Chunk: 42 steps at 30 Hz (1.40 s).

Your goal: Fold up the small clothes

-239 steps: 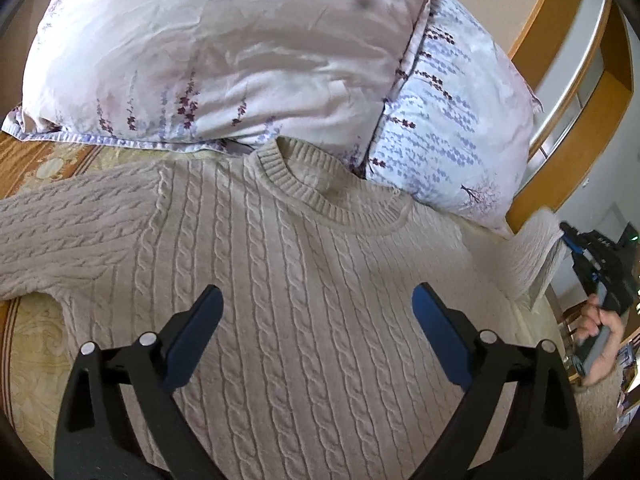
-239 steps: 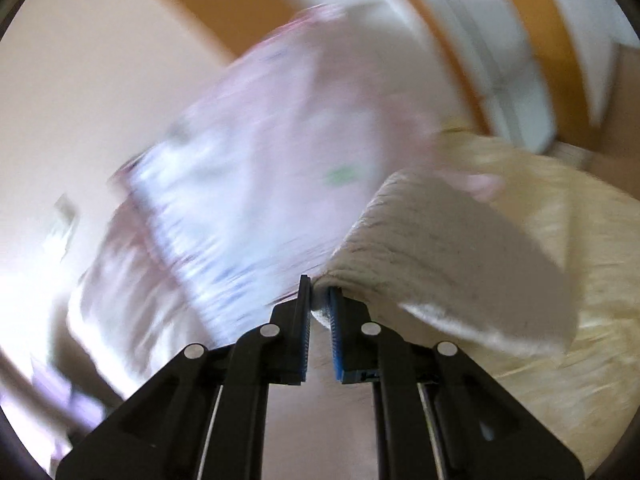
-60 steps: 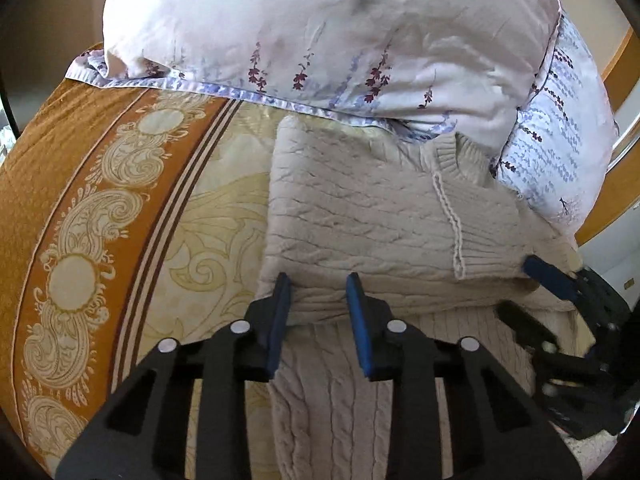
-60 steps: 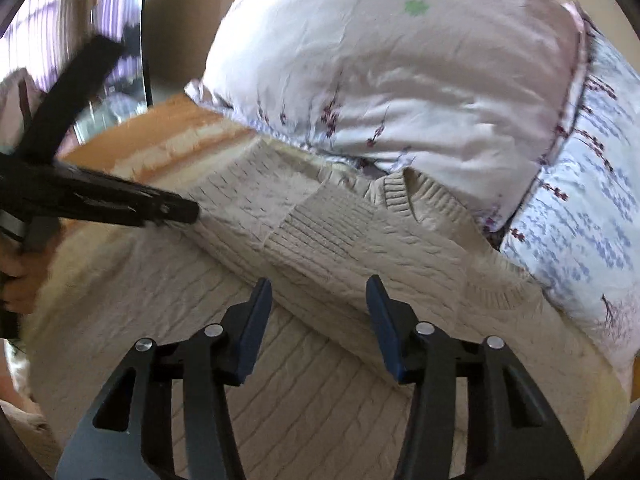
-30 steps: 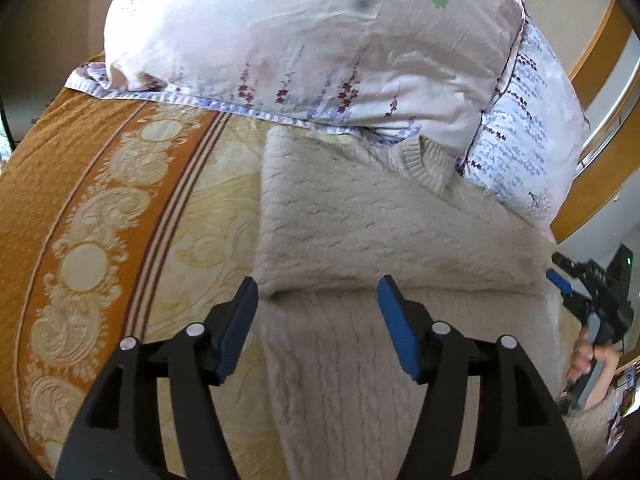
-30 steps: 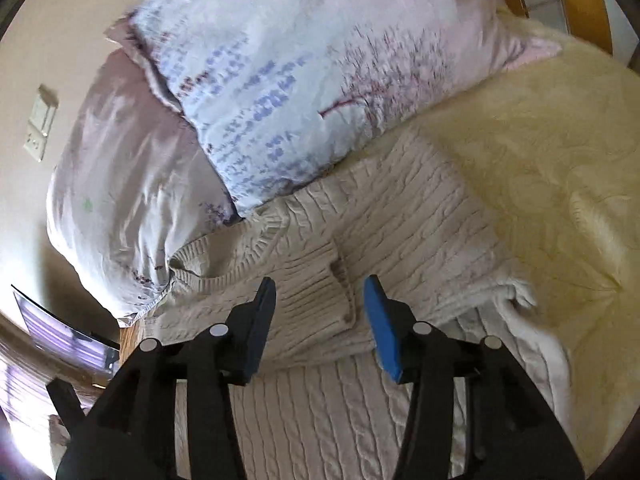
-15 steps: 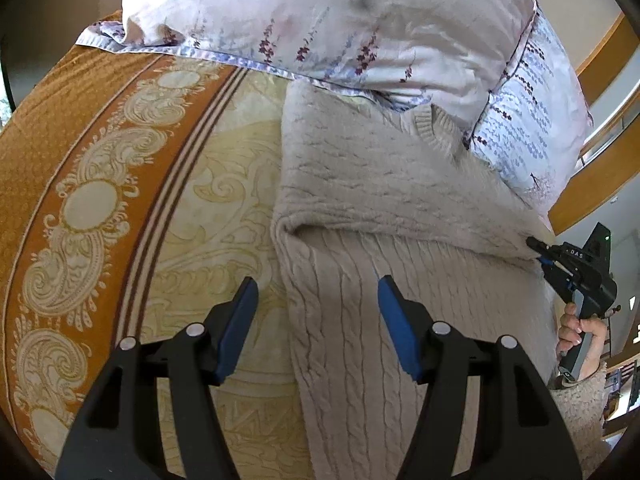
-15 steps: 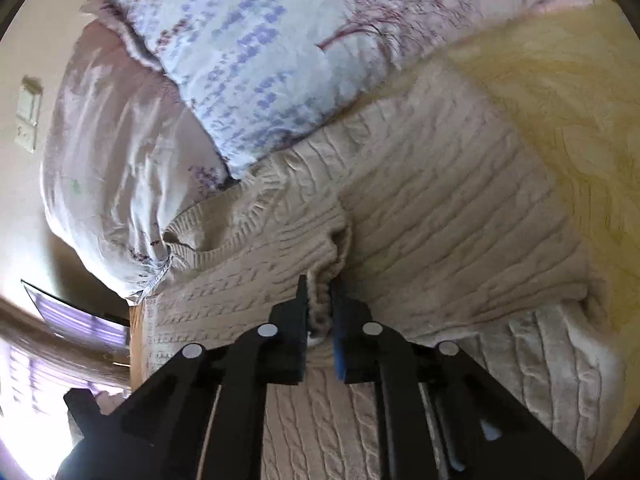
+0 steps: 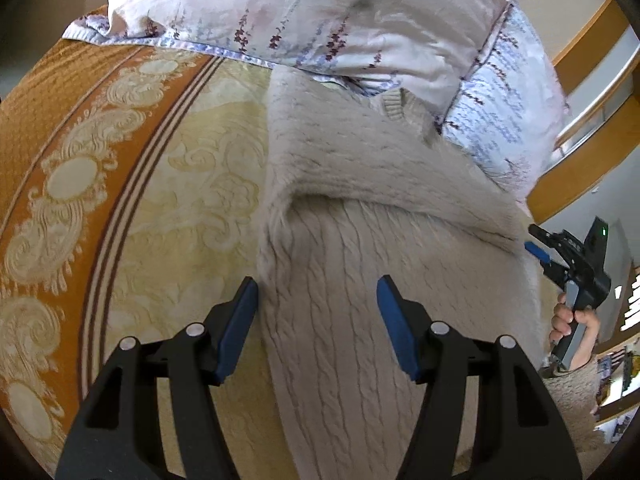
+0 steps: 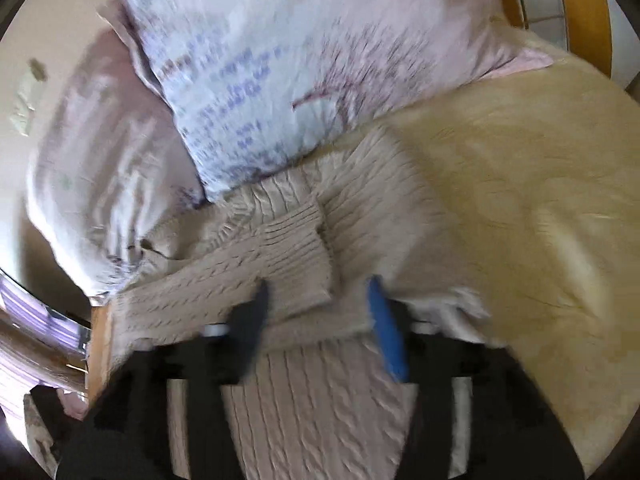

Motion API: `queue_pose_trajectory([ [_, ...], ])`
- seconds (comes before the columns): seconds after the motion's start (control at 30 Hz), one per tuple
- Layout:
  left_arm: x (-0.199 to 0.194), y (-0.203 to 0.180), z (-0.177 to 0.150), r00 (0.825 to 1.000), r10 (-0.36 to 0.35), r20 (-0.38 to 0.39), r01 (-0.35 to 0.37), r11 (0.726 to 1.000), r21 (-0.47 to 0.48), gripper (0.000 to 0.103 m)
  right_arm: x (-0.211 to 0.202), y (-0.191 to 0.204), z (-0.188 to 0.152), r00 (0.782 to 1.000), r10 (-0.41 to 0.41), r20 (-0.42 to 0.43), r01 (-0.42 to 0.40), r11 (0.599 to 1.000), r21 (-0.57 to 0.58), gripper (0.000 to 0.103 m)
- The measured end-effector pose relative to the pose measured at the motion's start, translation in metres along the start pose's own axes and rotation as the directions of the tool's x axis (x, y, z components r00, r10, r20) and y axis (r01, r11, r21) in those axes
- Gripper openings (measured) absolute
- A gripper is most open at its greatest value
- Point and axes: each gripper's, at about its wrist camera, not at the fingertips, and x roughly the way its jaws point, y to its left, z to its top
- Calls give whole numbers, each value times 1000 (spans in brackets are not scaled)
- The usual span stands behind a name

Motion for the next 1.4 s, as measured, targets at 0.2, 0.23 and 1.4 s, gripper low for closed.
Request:
queue_pose_trajectory([
  [0.2, -14, 4, -28, 996, -86, 2, 86, 996, -29, 55, -49, -52, -29, 999, -35, -9, 35, 999, 15, 60],
  [0.23, -16, 5, -31, 995, -98, 3, 98, 995, -35, 53, -52, -61, -36, 999, -27, -33, 28, 999, 25, 60],
  [1.4, -33, -10, -169, 934, -353, -55, 355, 934, 37, 7, -123, -102, -172, 869, 477, -129, -484, 875, -29, 8],
])
